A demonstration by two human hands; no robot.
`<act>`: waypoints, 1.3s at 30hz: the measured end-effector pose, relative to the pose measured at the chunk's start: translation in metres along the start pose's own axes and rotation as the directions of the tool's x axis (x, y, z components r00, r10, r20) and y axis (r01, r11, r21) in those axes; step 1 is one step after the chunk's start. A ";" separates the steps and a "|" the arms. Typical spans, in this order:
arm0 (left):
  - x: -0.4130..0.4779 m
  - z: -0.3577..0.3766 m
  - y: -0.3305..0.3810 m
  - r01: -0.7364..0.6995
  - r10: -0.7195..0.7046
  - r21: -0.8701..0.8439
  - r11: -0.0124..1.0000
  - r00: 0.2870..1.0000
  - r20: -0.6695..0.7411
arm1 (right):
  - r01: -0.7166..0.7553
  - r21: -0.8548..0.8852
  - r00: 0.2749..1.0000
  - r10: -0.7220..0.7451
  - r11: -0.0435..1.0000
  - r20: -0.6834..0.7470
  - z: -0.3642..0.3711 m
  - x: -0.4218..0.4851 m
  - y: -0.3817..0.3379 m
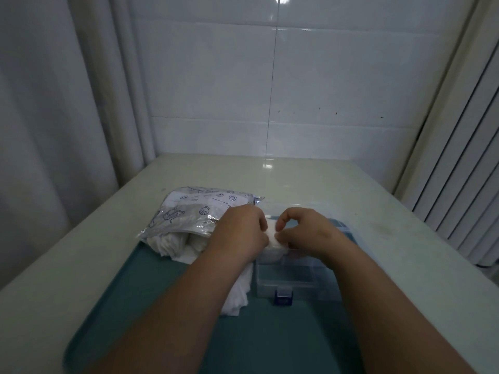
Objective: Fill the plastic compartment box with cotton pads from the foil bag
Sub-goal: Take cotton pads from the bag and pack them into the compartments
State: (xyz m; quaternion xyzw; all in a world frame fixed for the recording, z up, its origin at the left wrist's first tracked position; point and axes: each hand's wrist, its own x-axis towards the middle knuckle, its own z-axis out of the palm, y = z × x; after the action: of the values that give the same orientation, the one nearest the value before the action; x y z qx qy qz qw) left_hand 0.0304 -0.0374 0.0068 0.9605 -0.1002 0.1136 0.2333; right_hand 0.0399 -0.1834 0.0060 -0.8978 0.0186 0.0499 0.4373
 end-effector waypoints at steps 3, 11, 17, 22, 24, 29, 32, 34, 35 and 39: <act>-0.001 0.000 -0.001 -0.010 0.010 0.025 1.000 1.000 0.000 | 0.013 0.026 1.000 -0.014 1.000 0.024 -0.001 -0.002 0.001; -0.002 0.002 0.000 0.026 -0.028 0.017 1.000 0.994 0.108 | 0.053 -0.154 0.999 -0.052 0.987 0.010 0.001 0.002 0.001; -0.001 0.003 0.002 0.057 -0.057 0.002 0.998 0.994 0.094 | 0.053 -0.214 0.998 -0.047 0.975 0.031 0.002 0.005 -0.001; -0.003 0.002 0.003 0.110 -0.104 -0.096 0.989 0.992 0.066 | 0.052 -0.165 0.999 -0.051 0.985 0.009 0.002 0.003 0.002; -0.004 0.003 0.002 0.114 -0.108 -0.106 0.988 0.992 0.061 | 0.047 -0.161 0.999 -0.045 0.986 0.018 0.001 0.002 0.002; -0.005 0.003 0.001 0.084 -0.077 -0.081 0.993 0.994 0.080 | 0.003 -0.141 1.000 -0.005 0.990 -0.011 -0.002 0.000 0.002; -0.004 0.003 0.000 0.089 -0.082 -0.067 0.994 0.991 0.105 | -0.028 -0.121 0.999 0.026 0.992 -0.024 -0.001 0.001 0.002; -0.004 0.003 0.000 0.096 -0.089 -0.063 0.993 0.990 0.113 | -0.033 -0.134 0.999 0.031 0.990 -0.017 0.000 0.001 0.002; -0.004 0.003 0.001 0.095 -0.088 -0.058 0.994 0.989 0.115 | -0.029 -0.162 0.999 0.027 0.986 -0.017 -0.001 0.002 0.002; -0.002 0.002 0.001 0.122 -0.107 -0.087 0.989 0.981 0.161 | -0.018 -0.324 1.000 0.016 0.946 -0.007 0.001 0.001 -0.002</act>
State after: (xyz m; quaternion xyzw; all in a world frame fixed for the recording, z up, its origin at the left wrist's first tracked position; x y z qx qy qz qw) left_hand 0.0291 -0.0388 0.0046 0.9583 -0.0681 0.0194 0.2770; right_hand 0.0412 -0.1815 0.0073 -0.9572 0.0188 0.0540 0.2836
